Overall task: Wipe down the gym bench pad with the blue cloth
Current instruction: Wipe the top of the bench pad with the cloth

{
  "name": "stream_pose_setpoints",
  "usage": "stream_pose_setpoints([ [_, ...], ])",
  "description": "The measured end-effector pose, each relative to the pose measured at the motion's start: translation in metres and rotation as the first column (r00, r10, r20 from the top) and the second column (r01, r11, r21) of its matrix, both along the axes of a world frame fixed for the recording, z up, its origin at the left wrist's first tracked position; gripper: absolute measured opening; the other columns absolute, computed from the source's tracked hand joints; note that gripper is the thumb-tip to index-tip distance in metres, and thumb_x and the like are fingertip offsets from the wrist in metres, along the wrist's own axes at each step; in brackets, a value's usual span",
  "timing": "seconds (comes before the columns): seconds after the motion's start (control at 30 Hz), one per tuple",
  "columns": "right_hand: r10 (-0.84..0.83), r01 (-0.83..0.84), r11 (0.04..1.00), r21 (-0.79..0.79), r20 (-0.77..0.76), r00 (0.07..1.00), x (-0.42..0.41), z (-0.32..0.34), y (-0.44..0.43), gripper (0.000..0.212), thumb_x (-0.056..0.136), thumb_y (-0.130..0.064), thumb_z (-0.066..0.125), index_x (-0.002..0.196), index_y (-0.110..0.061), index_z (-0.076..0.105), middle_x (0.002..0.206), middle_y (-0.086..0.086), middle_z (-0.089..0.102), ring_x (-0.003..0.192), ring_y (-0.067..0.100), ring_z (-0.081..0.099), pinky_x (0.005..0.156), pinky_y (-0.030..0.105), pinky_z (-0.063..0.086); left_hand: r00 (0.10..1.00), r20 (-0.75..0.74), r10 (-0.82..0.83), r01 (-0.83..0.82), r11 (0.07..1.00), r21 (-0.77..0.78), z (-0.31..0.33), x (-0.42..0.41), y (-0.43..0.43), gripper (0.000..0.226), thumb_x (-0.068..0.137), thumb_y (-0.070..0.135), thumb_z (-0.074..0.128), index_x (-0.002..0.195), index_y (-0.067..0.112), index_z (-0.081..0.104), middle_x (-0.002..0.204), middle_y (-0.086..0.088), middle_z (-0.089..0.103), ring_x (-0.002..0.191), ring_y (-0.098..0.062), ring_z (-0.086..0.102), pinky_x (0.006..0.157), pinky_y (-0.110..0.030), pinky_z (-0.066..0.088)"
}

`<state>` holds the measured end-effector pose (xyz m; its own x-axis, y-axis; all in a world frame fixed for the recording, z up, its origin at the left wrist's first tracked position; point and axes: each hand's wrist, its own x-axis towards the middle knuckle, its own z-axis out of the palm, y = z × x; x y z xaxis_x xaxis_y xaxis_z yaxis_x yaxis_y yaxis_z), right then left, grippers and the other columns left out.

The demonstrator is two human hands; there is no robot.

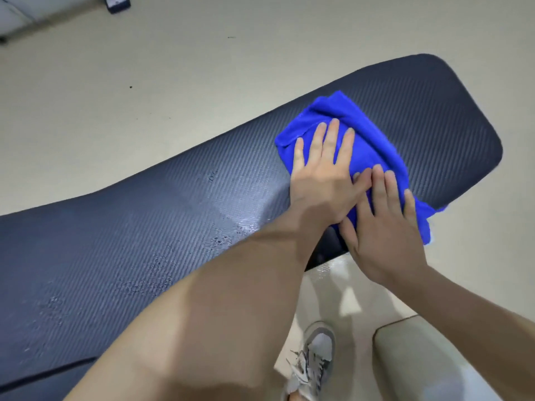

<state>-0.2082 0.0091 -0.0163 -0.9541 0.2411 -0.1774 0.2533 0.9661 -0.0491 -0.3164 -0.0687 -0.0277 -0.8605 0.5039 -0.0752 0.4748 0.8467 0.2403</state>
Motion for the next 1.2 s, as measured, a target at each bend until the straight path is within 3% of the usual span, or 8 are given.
stream_pose_setpoints([
  [0.2,0.038,-0.038,0.997,-0.069,-0.014,0.999,-0.028,0.001,-0.107,0.074,0.089,-0.05,0.032,0.149,-0.005,0.028,0.157,0.018,0.026,0.147,0.03,0.022,0.116,0.05,0.014,1.0,-0.014,-0.01,0.009,0.995,-0.099,0.003,-0.024,-0.114,0.07,0.092,0.06,0.023,0.151,0.022,0.022,0.16,-0.002,0.014,0.147,-0.018,0.009,0.118,-0.047,0.007],
  [0.33,0.3,-0.301,0.951,-0.076,-0.02,0.954,-0.063,0.0,-0.133,0.07,0.091,-0.053,0.031,0.147,-0.011,0.036,0.158,0.014,0.025,0.147,0.026,0.021,0.116,0.049,0.017,0.999,-0.012,0.033,-0.034,0.986,-0.163,0.009,-0.052,-0.175,0.072,0.092,0.059,0.013,0.152,0.02,0.016,0.16,-0.003,0.014,0.147,-0.021,0.01,0.117,-0.047,0.01],
  [0.5,0.385,-0.391,0.911,-0.133,-0.075,0.92,-0.122,-0.005,-0.123,0.075,0.088,-0.058,0.031,0.148,-0.013,0.034,0.16,0.009,0.021,0.149,0.021,0.016,0.118,0.046,0.014,0.991,0.074,0.111,-0.095,0.977,-0.19,0.007,-0.105,-0.174,0.062,0.092,0.059,0.01,0.142,0.028,0.032,0.137,-0.007,0.049,0.125,-0.03,0.046,0.099,-0.044,0.035],
  [0.63,0.325,-0.339,0.934,-0.11,-0.128,0.937,-0.145,-0.01,-0.126,0.069,0.092,-0.051,0.032,0.147,-0.01,0.036,0.159,0.008,0.026,0.148,0.021,0.019,0.117,0.044,0.013,0.921,0.26,0.291,-0.239,0.947,-0.214,0.014,-0.135,-0.161,0.06,0.094,0.06,0.012,0.116,0.028,0.057,0.118,-0.013,0.062,0.111,-0.035,0.056,0.086,-0.038,0.038],
  [0.77,0.195,-0.208,0.969,-0.13,-0.104,0.975,-0.079,-0.008,-0.136,0.066,0.095,-0.043,0.029,0.15,-0.007,0.028,0.16,0.007,0.024,0.148,0.021,0.019,0.118,0.046,0.017,0.986,-0.008,0.167,-0.165,0.97,-0.178,0.007,-0.07,-0.153,0.056,0.097,0.047,0.021,0.143,0.02,0.037,0.147,-0.012,0.041,0.134,-0.03,0.038,0.108,-0.047,0.027],
  [0.83,0.168,-0.17,0.973,-0.158,-0.022,0.986,-0.021,0.002,-0.135,0.069,0.094,-0.042,0.033,0.153,-0.008,0.02,0.16,0.007,0.021,0.148,0.021,0.018,0.117,0.045,0.019,0.995,-0.006,0.103,-0.102,0.98,-0.168,0.012,-0.015,-0.15,0.061,0.094,0.045,0.024,0.148,0.016,0.028,0.155,-0.014,0.026,0.143,-0.029,0.023,0.114,-0.048,0.017],
  [1.03,0.15,-0.139,0.96,-0.245,0.027,0.988,0.083,0.018,-0.117,0.07,0.081,-0.032,0.048,0.148,-0.012,0.035,0.156,0.003,0.032,0.14,0.02,0.038,0.108,0.048,0.034,0.985,0.172,-0.004,0.043,0.973,-0.226,0.022,0.086,-0.141,0.045,0.091,0.042,0.035,0.113,0.011,0.059,0.129,-0.019,0.056,0.129,-0.036,0.044,0.11,-0.05,0.021],
  [1.2,0.08,-0.075,0.977,-0.199,0.016,0.997,0.035,0.018,-0.118,0.075,0.086,-0.043,0.044,0.15,-0.006,0.03,0.156,0.008,0.034,0.143,0.022,0.032,0.114,0.045,0.023,0.994,0.086,0.066,-0.053,0.988,-0.143,0.016,0.039,-0.124,0.053,0.091,0.047,0.031,0.12,0.012,0.059,0.139,-0.017,0.05,0.134,-0.033,0.039,0.112,-0.049,0.016],
])
